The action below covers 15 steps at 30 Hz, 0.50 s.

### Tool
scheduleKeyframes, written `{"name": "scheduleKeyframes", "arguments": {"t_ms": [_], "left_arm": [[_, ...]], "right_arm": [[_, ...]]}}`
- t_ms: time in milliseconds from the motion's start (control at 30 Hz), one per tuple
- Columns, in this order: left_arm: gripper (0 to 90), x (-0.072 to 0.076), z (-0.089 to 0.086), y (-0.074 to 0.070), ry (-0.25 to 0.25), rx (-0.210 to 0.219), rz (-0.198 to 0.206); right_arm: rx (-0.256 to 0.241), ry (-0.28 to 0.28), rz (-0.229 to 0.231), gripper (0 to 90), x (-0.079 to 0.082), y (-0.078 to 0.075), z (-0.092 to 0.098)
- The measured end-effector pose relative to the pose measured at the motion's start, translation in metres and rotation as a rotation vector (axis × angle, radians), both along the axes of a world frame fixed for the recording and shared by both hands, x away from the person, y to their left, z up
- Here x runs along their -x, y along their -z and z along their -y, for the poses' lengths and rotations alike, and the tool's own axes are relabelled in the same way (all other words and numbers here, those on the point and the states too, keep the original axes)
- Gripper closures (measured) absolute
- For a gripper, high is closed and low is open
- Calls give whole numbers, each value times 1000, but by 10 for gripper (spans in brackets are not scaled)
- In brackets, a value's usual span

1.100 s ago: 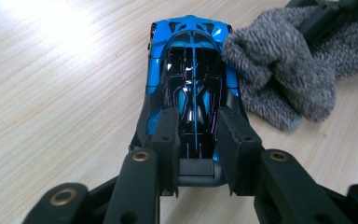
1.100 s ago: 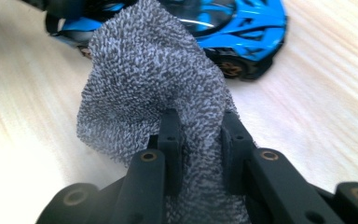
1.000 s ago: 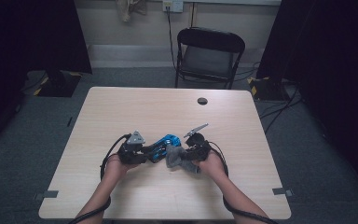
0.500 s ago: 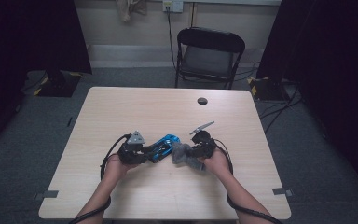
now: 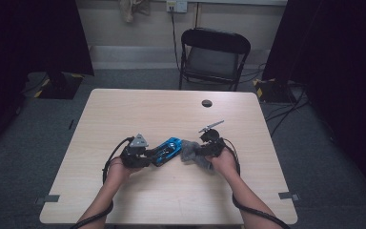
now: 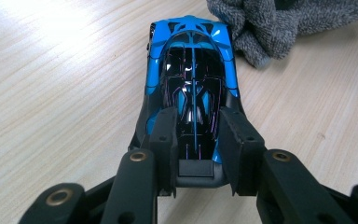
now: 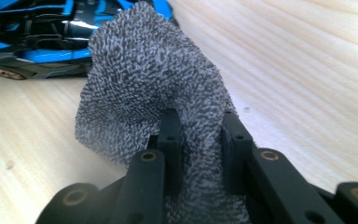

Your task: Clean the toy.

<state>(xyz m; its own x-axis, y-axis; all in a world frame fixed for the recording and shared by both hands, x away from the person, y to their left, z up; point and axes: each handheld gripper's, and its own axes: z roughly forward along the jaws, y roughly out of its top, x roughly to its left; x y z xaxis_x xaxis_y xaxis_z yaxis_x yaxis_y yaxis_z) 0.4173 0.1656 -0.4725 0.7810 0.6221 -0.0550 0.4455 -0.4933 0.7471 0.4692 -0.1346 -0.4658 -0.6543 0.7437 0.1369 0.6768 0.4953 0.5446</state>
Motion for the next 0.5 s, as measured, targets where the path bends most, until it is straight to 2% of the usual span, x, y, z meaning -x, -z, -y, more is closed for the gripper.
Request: {"name": "scheduleKeyframes", "arguments": {"t_ms": [233, 333, 500], "left_arm": [[675, 0, 0, 0, 0, 2, 0], [675, 0, 0, 0, 1, -1, 1], [675, 0, 0, 0, 0, -2, 3]], "right_arm": [[13, 43, 16, 742, -3, -1, 8], [0, 57, 18, 743, -3, -2, 15], [-19, 12, 25, 742, 6, -9, 18]]}}
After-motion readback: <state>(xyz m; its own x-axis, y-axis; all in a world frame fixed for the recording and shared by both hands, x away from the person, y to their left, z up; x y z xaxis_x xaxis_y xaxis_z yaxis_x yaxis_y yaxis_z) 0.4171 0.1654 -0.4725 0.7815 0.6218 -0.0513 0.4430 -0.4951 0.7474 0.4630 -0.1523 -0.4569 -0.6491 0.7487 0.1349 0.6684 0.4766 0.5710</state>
